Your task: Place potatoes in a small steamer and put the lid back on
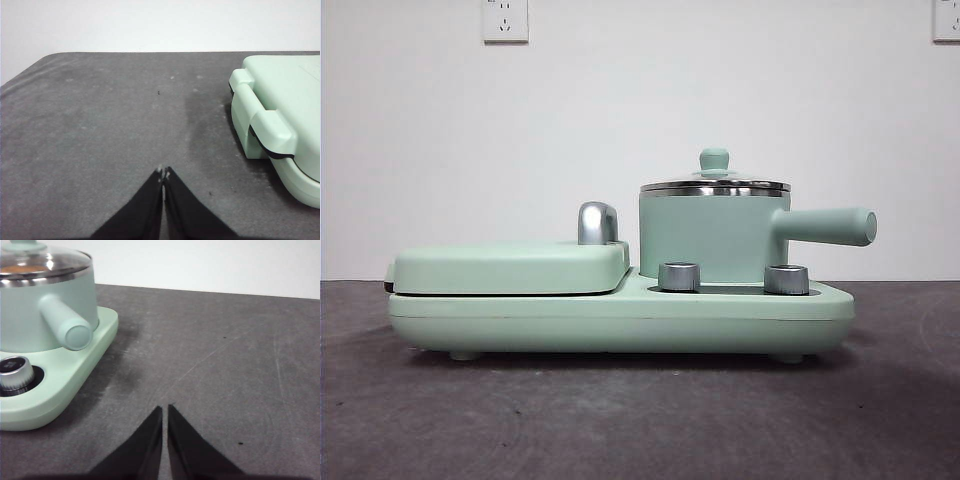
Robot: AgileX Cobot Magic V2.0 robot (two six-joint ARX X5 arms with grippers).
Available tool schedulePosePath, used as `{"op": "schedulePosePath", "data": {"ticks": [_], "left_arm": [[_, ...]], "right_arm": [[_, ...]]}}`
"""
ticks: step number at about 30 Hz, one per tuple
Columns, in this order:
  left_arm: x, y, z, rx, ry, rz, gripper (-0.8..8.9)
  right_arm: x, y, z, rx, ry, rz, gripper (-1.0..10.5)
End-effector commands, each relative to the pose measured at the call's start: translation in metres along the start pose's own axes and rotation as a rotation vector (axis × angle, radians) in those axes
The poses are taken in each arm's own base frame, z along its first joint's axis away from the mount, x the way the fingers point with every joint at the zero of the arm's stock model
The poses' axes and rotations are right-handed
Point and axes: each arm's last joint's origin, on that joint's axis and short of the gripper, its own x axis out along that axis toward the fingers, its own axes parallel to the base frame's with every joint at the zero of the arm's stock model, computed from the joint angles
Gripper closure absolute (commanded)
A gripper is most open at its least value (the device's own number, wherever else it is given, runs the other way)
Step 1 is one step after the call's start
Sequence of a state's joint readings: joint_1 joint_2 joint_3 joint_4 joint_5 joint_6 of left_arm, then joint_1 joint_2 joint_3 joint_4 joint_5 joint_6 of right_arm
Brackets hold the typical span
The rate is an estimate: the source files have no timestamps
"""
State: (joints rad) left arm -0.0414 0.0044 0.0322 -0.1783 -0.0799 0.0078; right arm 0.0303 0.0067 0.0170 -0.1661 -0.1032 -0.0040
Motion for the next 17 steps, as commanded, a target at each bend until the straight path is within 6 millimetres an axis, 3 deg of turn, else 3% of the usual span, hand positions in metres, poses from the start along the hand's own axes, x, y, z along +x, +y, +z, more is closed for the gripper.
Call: {"op": "schedulePosePath", "data": {"ticks": [1,17], "left_arm": [[0.0018,0.0,-0.0069,0.008,0.026,0.002,8.07],[0.0017,0.0,-0.0067,0.008,0.026,0.002,8.07]], "right_arm": [[0.0003,-0.0009,-0.0024,-0.007,0.011,-0.022,9.3],[-0.0002,-0.0062,-0.0029,0.011,0.016,-0.131,9.3]]}}
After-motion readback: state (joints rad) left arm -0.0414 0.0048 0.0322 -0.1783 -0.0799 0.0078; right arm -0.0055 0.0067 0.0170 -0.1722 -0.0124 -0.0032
